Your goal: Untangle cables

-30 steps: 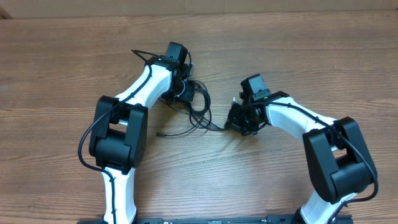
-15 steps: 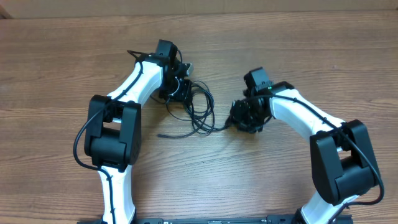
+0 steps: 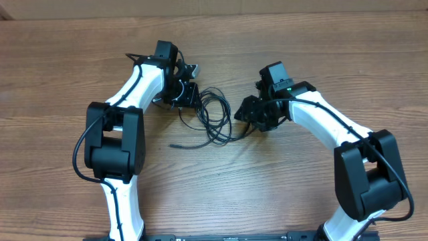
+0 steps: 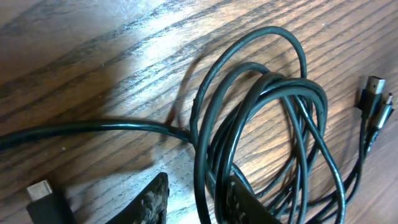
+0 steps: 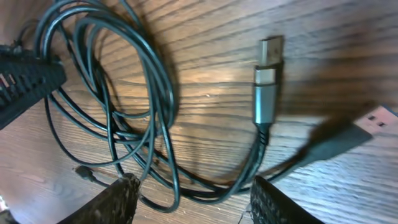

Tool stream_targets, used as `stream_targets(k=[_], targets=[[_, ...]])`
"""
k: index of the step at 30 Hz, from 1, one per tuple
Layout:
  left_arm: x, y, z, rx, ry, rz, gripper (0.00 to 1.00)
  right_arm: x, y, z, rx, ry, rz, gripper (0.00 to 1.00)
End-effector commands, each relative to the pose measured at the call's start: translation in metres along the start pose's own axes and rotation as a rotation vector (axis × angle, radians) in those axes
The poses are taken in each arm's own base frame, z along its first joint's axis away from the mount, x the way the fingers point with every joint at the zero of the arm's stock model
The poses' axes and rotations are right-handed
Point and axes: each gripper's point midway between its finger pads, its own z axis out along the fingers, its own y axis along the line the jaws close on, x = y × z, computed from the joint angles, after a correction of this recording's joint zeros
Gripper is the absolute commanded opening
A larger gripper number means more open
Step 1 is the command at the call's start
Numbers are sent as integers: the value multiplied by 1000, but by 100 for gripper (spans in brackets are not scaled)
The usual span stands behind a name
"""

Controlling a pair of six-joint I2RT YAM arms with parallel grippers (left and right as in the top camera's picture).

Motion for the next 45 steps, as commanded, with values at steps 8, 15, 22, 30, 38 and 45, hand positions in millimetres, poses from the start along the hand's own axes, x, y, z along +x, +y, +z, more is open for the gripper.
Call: stream_targets(k=[8, 15, 22, 30, 38, 45], targets=[[-1, 1, 19, -157, 11, 33, 30, 7, -4, 9, 101, -53, -2, 60], [3, 38, 11, -461, 1, -43, 13, 5, -13, 8, 159, -77, 0, 66], [8, 64, -3, -577, -9, -142, 15, 10, -38, 3, 281, -74, 19, 70], [4, 32, 9, -339, 25, -18, 12, 11, -40, 2, 291, -72, 20, 75], [0, 3, -4, -211, 53, 60, 26, 12, -40, 2, 293, -69, 21, 80], [-10, 14, -8, -282, 10, 11, 35, 16, -37, 3, 274, -49, 20, 82]])
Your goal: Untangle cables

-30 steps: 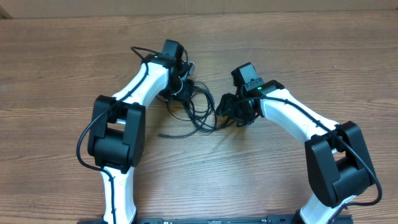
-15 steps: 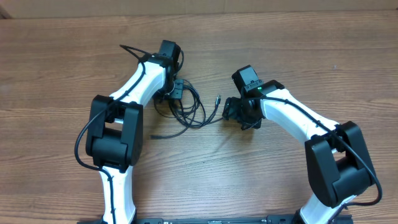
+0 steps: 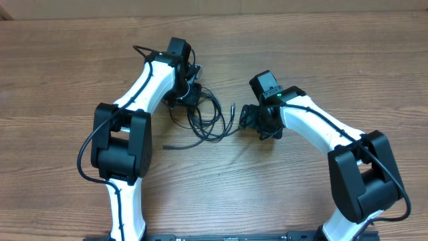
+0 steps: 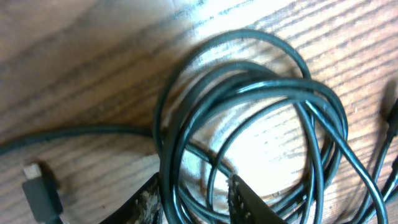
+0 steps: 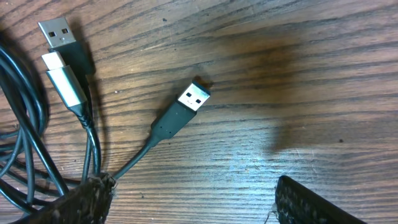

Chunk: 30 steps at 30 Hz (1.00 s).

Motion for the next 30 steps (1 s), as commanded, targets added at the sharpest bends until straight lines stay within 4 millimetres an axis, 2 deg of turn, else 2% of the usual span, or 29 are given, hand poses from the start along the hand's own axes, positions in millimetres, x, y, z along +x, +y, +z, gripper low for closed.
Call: stream_targets(k=[1, 5, 8, 13, 18, 21, 23, 26, 30], targets=[[-17, 3, 0, -20, -58, -32, 35, 4, 2, -2, -9, 6, -7, 82], [-38, 6, -1, -42, -148, -36, 37, 3, 3, -2, -13, 4, -8, 82], [-39, 13, 1, -88, -152, -37, 36, 4, 7, -2, -33, 10, -9, 82], [-24, 26, 12, -147, -118, -46, 36, 1, 16, -2, -62, -8, -23, 82], [-12, 30, 24, -150, -92, -52, 36, -2, 30, -1, -93, -39, -51, 82], [-6, 31, 30, -150, -80, -53, 37, 0, 39, -1, -109, -51, -76, 82], [5, 31, 33, -150, -46, -78, 43, 2, 45, -1, -111, -64, -95, 82], [21, 32, 36, -153, 10, -117, 42, 6, 50, 1, -91, -82, -110, 82], [29, 32, 38, -155, 37, -118, 42, 11, 58, 2, -76, -106, -126, 82]])
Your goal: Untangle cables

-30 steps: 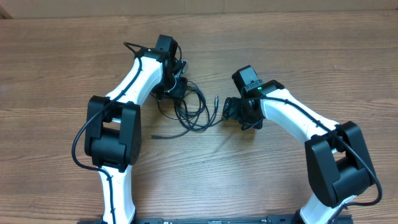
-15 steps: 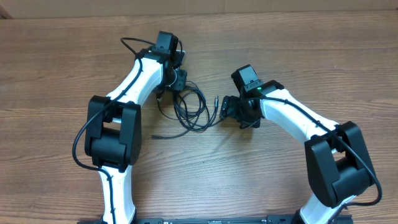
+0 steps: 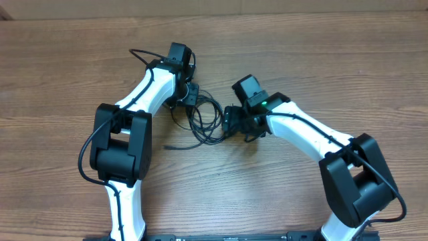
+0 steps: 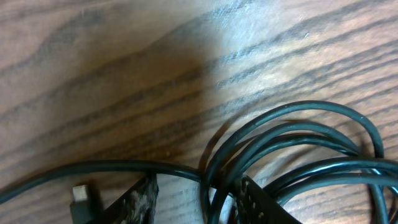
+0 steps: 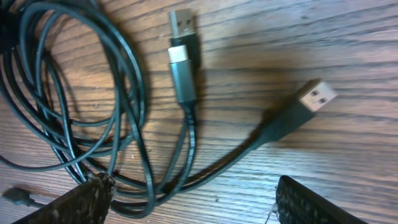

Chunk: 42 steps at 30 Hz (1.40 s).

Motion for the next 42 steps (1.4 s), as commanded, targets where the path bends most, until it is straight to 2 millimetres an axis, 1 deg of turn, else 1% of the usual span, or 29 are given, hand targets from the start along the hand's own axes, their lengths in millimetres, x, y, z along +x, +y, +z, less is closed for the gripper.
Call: stream_targets(k=[1, 4, 8, 12, 14, 15, 17, 21, 23, 29, 31, 33, 35, 39, 42], targets=[[34, 8, 21, -34, 111, -21, 42, 2, 6, -1, 22, -38, -2, 82], [28, 7, 21, -32, 87, -16, 42, 5, 12, 0, 35, -61, 22, 82], [18, 9, 22, -43, 46, -15, 42, 1, 15, 0, 69, -124, 29, 82], [17, 9, 22, -41, 44, -15, 42, -3, 28, 3, 46, -166, 5, 83], [18, 8, 22, -41, 45, -13, 42, -3, 32, 7, 37, -175, 16, 88], [18, 8, 22, -41, 45, -13, 42, -3, 33, 10, 37, -176, 13, 100], [18, 8, 22, -41, 45, -13, 42, -4, 30, 16, 59, -184, 12, 100], [18, 8, 22, -41, 45, -13, 42, -7, 10, 30, 156, -210, 14, 100], [18, 8, 22, -41, 46, -13, 42, -7, 10, 33, 156, -210, 14, 100], [18, 8, 22, -43, 45, -13, 42, -17, 12, 27, 160, -232, 14, 100], [17, 13, 22, -68, 42, -17, 42, -16, 4, 25, 185, -213, 23, 100], [17, 22, 21, -121, 39, -42, 42, -13, 0, 23, 191, -171, 34, 100], [17, 29, 20, -160, 36, -58, 42, -12, -2, 16, 200, -129, 47, 100], [17, 28, 20, -158, 36, -57, 43, -19, -8, -3, 243, -96, 72, 100], [17, 28, 20, -158, 36, -57, 43, -25, -18, -10, 263, -87, 101, 100]])
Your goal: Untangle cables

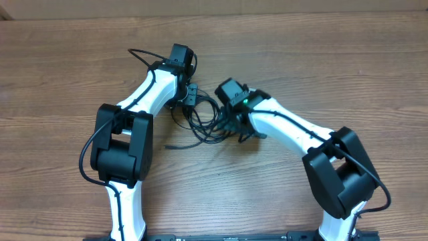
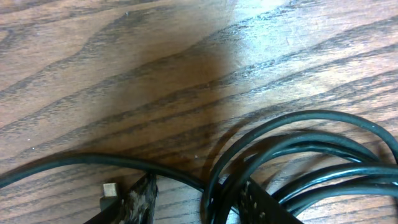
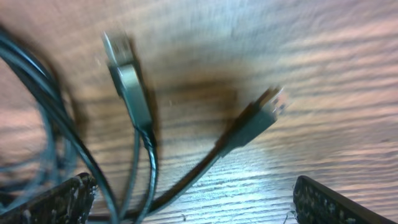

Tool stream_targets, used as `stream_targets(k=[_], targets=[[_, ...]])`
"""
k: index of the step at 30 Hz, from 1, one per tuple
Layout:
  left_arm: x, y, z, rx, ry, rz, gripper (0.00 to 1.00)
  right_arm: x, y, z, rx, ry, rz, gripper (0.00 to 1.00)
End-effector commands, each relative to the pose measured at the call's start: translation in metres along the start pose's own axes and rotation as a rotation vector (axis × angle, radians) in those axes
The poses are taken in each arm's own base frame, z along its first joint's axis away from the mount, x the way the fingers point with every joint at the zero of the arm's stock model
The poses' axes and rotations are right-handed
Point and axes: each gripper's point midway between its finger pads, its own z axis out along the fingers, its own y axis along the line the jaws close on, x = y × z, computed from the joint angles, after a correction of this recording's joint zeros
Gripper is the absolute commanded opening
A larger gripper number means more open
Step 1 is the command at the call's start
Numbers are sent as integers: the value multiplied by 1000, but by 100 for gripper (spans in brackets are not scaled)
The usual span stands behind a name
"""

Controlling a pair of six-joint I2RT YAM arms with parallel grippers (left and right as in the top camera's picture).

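Note:
A tangle of black cables (image 1: 204, 122) lies on the wooden table between the two arms. My left gripper (image 1: 188, 94) is at the tangle's upper left. In the left wrist view this gripper (image 2: 199, 200) is open, with several looped strands (image 2: 219, 186) running between its fingers close to the right finger (image 2: 258, 202). A small plug tip (image 2: 111, 188) shows beside the left finger. My right gripper (image 1: 235, 126) is at the tangle's right edge. Seen from its wrist, blurred, the right gripper (image 3: 193, 202) stands wide open over a silver-shelled plug (image 3: 127, 78) and a black USB plug (image 3: 258, 118).
One loose cable end (image 1: 170, 144) trails out to the lower left of the tangle. Another strand (image 2: 62, 165) runs off left past my left fingers. Bare wooden tabletop (image 1: 321, 60) surrounds the cables.
My right gripper has moved left, closer to the tangle, and its view is now blurred with the two plugs nearer the middle. The left gripper has barely shifted.
At first both grippers stood open at opposite sides of the tangle, the right one over the plug ends. Then the left gripper was further right and the tangle sat a little more to the left. The right gripper has since come in from the right, step by step.

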Motion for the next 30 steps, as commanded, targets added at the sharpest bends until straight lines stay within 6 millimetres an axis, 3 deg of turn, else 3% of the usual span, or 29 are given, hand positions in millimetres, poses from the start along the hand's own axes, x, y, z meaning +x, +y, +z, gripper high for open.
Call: stream_targets(k=[1, 8, 12, 15, 16, 19, 22, 30], targets=[[22, 14, 20, -63, 71, -19, 43, -15, -6, -6, -4, -8, 35, 100], [23, 16, 20, -69, 75, -20, 44, 2, -31, -1, 51, 121, 77, 100], [24, 17, 20, -76, 77, -21, 43, 2, -13, 1, -39, 140, 84, 100], [24, 18, 20, -76, 78, -22, 43, 2, 1, 1, -104, 148, 94, 54], [24, 18, 20, -76, 78, -22, 43, 2, 2, 2, -104, 149, 138, 50], [24, 18, 20, -76, 78, -21, 43, 6, 2, 6, -84, 160, 263, 52], [24, 18, 20, -76, 78, -21, 43, 10, 7, 13, -78, 161, 270, 63], [24, 18, 20, -76, 78, -21, 43, 31, 20, 33, -57, 195, 231, 65]])
